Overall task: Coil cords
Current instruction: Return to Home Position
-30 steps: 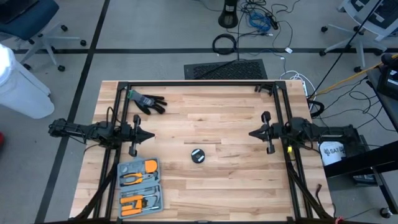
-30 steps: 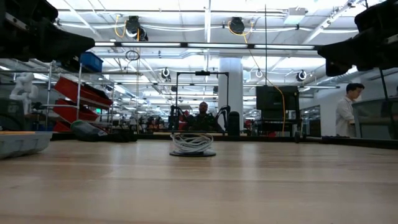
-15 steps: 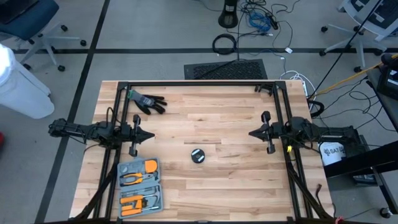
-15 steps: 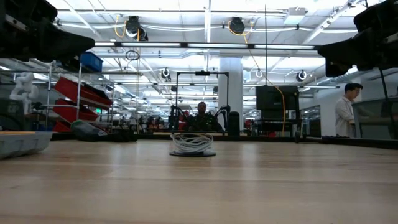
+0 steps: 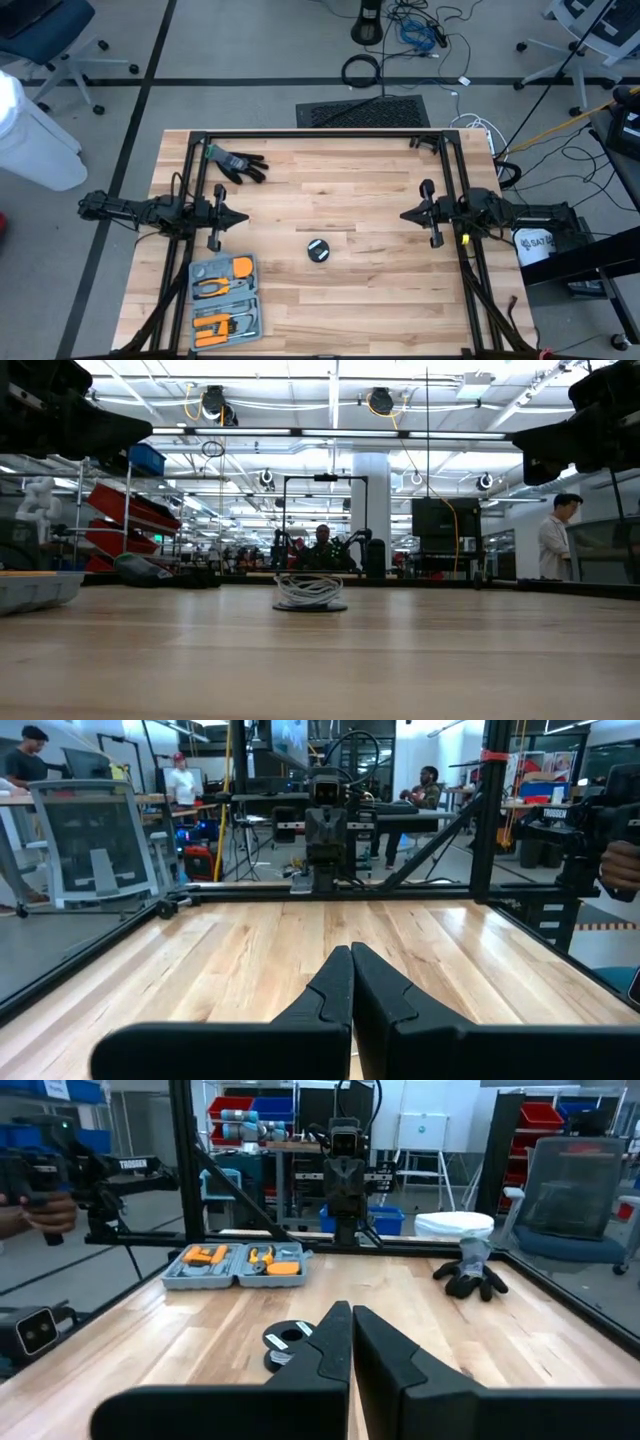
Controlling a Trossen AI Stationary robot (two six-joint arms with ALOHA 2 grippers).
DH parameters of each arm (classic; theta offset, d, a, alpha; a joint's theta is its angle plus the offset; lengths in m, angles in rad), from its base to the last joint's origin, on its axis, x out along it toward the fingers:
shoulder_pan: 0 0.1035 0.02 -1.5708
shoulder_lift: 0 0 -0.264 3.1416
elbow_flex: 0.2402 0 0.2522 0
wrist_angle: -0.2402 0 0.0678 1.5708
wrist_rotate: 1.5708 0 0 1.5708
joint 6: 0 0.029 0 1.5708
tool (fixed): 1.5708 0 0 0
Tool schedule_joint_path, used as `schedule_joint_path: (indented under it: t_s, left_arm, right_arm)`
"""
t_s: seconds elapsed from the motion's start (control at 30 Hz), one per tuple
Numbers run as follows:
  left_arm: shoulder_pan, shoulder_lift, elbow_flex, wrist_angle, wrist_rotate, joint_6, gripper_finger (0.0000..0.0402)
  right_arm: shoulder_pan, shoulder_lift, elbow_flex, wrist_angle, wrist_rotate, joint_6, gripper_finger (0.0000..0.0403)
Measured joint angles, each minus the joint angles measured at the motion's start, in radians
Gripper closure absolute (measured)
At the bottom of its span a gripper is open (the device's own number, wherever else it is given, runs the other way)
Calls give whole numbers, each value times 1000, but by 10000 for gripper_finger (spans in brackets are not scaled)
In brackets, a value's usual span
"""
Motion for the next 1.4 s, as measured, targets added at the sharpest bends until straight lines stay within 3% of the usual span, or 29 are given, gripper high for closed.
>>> schedule_joint_path:
  t_s: [0.5, 1.4]
  left_arm:
    - [0, 0, 0, -2, 0, 1, 402]
    - [0, 0, 0, -2, 0, 2, 401]
  right_arm:
    - [0, 18, 0, -13, 79, 28, 403]
    - [0, 10, -1, 55, 86, -36, 403]
